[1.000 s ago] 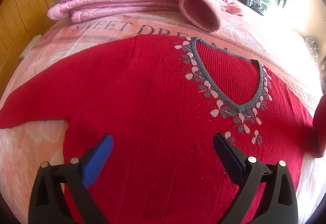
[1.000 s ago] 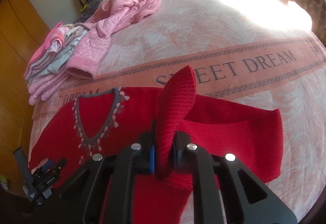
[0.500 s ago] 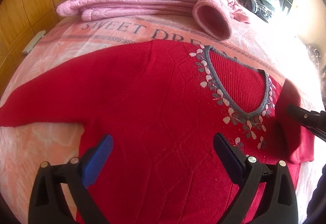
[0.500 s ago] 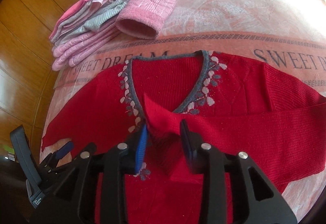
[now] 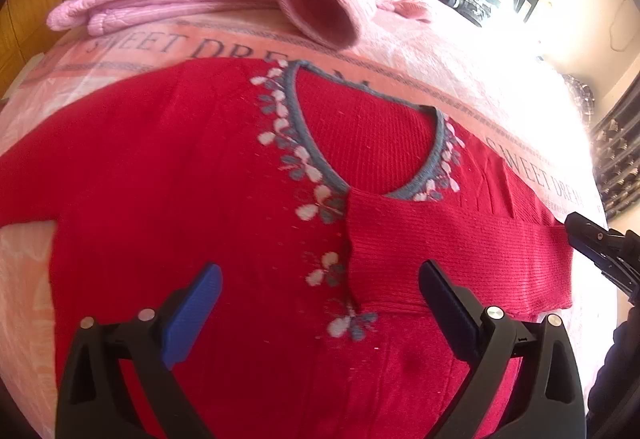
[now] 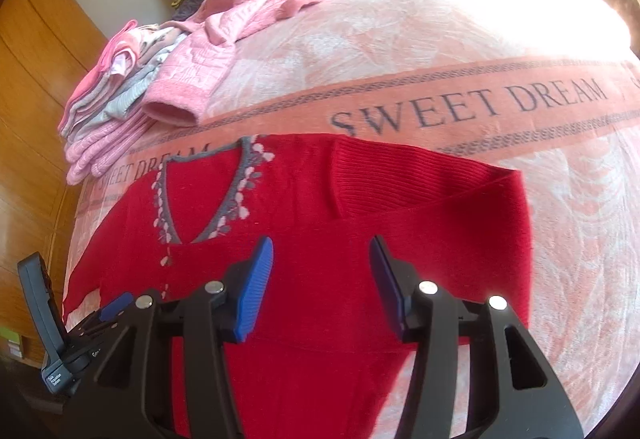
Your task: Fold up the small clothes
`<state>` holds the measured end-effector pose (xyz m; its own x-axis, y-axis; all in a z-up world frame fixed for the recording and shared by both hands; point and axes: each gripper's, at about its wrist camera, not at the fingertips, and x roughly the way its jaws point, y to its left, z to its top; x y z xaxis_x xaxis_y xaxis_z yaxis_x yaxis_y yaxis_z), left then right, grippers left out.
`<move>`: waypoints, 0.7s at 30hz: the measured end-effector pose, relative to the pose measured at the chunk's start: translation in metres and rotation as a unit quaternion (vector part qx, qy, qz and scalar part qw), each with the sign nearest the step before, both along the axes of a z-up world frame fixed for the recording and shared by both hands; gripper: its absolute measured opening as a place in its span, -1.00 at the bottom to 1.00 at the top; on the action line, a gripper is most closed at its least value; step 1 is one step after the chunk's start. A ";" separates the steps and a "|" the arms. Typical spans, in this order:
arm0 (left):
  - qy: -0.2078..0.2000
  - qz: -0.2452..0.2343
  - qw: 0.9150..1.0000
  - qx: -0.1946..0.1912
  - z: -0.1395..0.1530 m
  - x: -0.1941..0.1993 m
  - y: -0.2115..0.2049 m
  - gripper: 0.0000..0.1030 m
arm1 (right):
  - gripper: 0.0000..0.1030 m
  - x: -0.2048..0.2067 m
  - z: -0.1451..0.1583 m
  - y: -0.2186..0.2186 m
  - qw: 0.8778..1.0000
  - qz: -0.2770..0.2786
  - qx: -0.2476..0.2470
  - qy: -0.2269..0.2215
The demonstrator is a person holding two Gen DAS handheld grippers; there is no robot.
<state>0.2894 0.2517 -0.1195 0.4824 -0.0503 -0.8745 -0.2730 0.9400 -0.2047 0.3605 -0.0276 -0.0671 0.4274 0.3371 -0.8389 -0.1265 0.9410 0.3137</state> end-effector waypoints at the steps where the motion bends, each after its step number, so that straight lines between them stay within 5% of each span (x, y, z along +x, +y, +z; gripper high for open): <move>1: 0.001 -0.003 1.000 0.004 -0.002 0.002 -0.009 0.93 | -0.02 -0.001 0.000 -0.011 1.000 -0.006 0.000 -0.002; 15: -0.003 -0.029 0.999 0.026 -0.014 0.022 -0.075 0.86 | -0.02 -0.022 -0.001 -0.098 0.999 -0.029 -0.017 -0.016; 18: -0.007 -0.029 0.998 0.046 -0.015 0.024 -0.077 0.50 | -0.02 -0.024 -0.006 -0.106 0.999 -0.036 -0.018 -0.011; 21: -0.018 -0.025 0.997 0.076 -0.010 0.023 -0.078 -0.17 | -0.02 -0.024 -0.009 -0.112 0.999 -0.042 -0.018 -0.008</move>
